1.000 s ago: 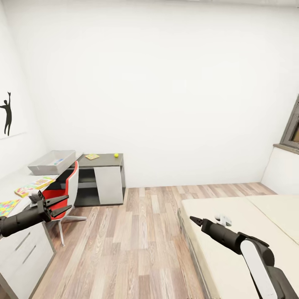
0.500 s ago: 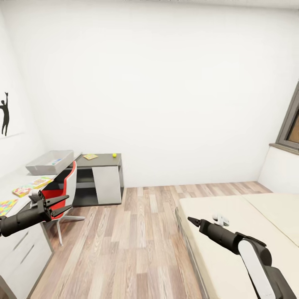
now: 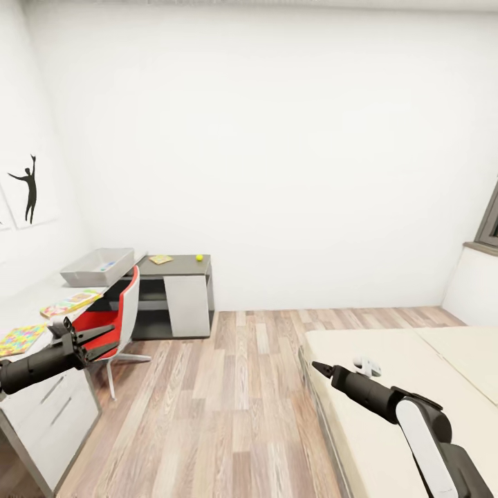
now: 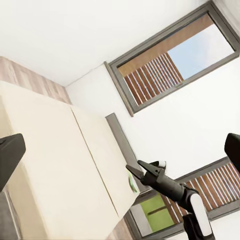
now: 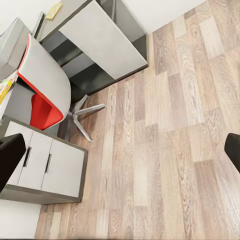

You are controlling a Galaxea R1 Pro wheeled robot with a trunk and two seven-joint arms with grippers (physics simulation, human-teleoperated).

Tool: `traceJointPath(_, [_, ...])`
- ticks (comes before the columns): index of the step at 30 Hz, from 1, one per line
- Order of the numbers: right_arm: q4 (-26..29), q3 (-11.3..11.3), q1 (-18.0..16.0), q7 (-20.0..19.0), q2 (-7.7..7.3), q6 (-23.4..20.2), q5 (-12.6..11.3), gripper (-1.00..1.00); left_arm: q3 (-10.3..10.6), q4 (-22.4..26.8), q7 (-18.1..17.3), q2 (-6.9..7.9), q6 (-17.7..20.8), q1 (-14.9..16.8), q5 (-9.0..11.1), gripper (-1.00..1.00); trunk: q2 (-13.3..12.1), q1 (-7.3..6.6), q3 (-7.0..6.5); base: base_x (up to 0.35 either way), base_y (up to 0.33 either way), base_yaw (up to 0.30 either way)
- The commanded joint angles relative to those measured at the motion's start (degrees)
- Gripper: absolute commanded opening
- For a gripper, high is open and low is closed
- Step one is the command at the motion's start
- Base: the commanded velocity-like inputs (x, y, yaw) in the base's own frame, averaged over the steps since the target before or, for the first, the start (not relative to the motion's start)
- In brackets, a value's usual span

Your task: Put all the toys in the child's room - the three board games (two on the bed and one on the table), the two jigsaw puzzles on the table, and the tennis ball on the table - inside the toy box on the table in the child's room.

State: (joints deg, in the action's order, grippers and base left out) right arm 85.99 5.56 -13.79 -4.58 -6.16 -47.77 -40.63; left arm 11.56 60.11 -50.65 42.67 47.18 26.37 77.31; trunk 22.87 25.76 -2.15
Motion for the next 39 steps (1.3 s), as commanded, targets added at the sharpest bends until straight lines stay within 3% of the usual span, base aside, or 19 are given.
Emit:
traceJointPath(1, [0.0, 0.0, 0.0, -0.5, 0.00, -0.3, 0.4, 1.00, 0.2, -0.1, -0.1, 0.04, 0.3, 0.1, 0.4, 1.00, 0.0, 0.02, 0.00, -0.046, -0.001, 0.201])
traceJointPath(39, [0.0, -1.3, 0.0, -0.6, 0.00, -0.2, 0.5, 1.00, 0.2, -0.1, -0.1, 0.04, 0.3, 0.1, 0.4, 1.00, 0.0, 0.02, -0.08, -0.045, -0.013, 0.013])
